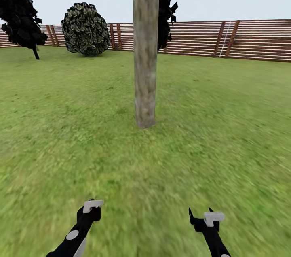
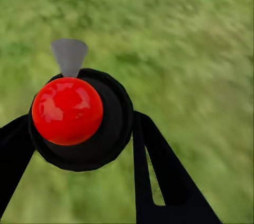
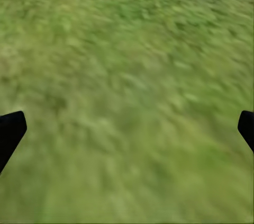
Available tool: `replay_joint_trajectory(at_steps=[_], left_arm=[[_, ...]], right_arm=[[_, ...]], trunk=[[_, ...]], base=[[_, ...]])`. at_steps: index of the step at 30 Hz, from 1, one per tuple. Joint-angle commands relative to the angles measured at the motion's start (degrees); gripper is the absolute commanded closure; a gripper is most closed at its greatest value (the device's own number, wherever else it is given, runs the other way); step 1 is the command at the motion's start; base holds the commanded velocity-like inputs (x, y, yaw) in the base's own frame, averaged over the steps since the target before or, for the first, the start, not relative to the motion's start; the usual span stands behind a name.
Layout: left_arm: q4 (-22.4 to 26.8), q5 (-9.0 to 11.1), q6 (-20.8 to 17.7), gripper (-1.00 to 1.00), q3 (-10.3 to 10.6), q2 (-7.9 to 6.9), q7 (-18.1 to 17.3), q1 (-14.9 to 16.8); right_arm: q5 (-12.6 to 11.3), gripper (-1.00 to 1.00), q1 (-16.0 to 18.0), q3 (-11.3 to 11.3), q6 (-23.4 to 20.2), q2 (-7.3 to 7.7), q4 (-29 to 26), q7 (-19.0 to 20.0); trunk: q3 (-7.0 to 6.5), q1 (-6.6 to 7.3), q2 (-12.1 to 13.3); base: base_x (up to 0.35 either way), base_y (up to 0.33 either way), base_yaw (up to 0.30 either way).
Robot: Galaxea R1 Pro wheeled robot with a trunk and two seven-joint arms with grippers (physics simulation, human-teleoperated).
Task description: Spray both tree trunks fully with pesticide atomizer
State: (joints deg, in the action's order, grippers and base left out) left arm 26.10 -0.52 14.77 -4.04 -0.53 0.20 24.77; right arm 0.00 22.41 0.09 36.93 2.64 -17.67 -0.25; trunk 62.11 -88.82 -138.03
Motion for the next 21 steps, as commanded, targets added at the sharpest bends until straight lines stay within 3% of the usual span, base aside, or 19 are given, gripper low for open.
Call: replay_joint_trajectory(at_steps=[1,21], left_arm=[[0.01,-0.01,0.00,1.00,0.00,0.00,-0.03,-0.01],[0.01,0.08,0.00,1.00,-0.09,0.00,-0.12,0.00]], right_arm=[[0.00,-1.00,0.00,0.00,0.01,0.00,0.00,0.00],[0.00,-1.00,0.00,0.00,0.01,0.00,0.00,0.06]], trunk=[[0.00,0.00,0.00],[0.00,0.00,0.00]], base=[[0.339,0.000,0.000],[0.339,0.000,0.000]])
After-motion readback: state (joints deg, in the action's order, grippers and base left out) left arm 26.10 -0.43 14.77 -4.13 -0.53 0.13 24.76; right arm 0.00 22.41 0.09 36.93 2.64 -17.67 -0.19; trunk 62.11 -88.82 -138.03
